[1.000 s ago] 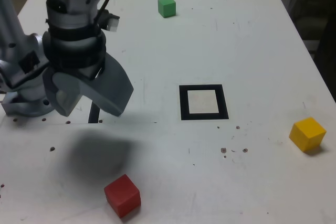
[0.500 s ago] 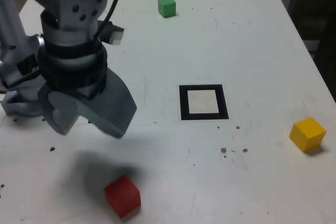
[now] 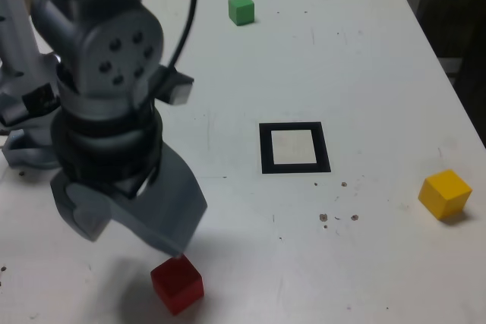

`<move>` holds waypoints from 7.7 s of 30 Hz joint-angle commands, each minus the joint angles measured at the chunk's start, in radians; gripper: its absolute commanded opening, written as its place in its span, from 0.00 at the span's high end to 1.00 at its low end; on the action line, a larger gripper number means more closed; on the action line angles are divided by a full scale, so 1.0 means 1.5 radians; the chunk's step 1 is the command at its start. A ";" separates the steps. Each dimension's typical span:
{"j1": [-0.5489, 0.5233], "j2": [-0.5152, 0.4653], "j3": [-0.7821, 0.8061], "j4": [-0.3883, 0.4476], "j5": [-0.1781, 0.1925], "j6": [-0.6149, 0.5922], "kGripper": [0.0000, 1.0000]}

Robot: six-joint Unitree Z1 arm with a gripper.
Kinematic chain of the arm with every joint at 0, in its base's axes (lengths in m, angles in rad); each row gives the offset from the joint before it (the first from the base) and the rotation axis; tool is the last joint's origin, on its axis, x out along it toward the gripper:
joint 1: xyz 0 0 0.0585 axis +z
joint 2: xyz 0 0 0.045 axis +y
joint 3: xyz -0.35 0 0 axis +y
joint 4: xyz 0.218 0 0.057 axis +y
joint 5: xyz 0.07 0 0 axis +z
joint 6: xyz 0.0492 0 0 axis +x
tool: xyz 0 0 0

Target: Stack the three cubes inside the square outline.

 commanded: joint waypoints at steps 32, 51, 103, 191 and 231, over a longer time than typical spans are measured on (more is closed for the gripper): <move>-0.035 0.101 -0.103 0.024 0.042 0.113 0.00; -0.044 0.107 -0.095 0.025 0.089 0.252 0.01; -0.044 0.178 -0.104 -0.003 0.124 0.234 0.65; 0.513 0.175 -0.187 0.012 0.110 0.294 0.65; 0.540 0.153 -0.154 -0.005 0.106 0.320 0.00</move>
